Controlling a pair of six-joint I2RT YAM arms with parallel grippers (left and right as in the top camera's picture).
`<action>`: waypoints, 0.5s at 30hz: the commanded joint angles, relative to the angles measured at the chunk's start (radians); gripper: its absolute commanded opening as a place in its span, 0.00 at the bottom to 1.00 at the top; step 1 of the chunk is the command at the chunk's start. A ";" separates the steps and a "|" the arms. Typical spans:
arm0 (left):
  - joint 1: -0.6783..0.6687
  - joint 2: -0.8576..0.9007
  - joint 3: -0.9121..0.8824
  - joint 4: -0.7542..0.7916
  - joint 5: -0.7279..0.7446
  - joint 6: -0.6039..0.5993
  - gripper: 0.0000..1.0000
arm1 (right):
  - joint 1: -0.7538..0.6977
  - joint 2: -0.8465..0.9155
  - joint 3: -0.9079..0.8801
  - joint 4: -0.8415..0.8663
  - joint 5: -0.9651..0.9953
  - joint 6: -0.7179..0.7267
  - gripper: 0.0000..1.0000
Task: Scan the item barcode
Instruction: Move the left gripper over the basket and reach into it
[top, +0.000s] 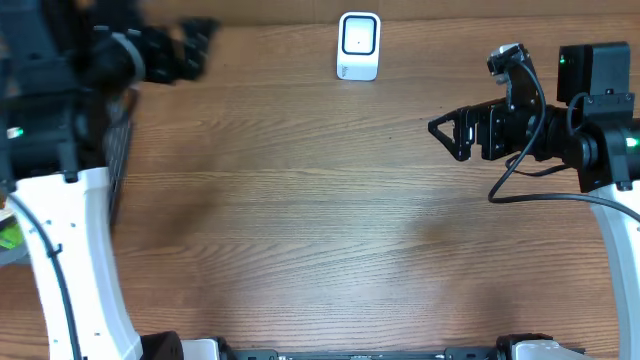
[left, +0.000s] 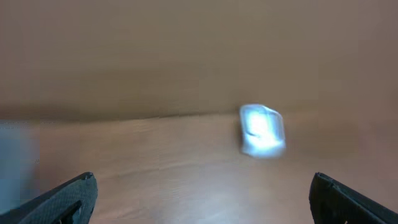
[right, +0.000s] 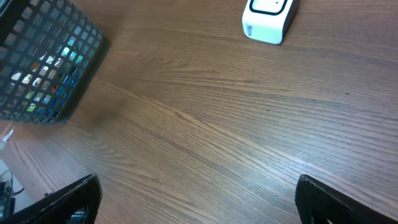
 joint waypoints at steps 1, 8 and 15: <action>0.151 0.003 0.046 0.004 -0.340 -0.267 1.00 | 0.003 -0.006 0.031 -0.004 -0.020 0.004 1.00; 0.449 0.065 0.045 0.000 -0.418 -0.476 1.00 | 0.003 -0.006 0.031 -0.038 -0.018 0.003 1.00; 0.531 0.250 0.045 -0.039 -0.407 -0.444 0.99 | 0.003 -0.005 0.027 -0.064 -0.018 0.003 1.00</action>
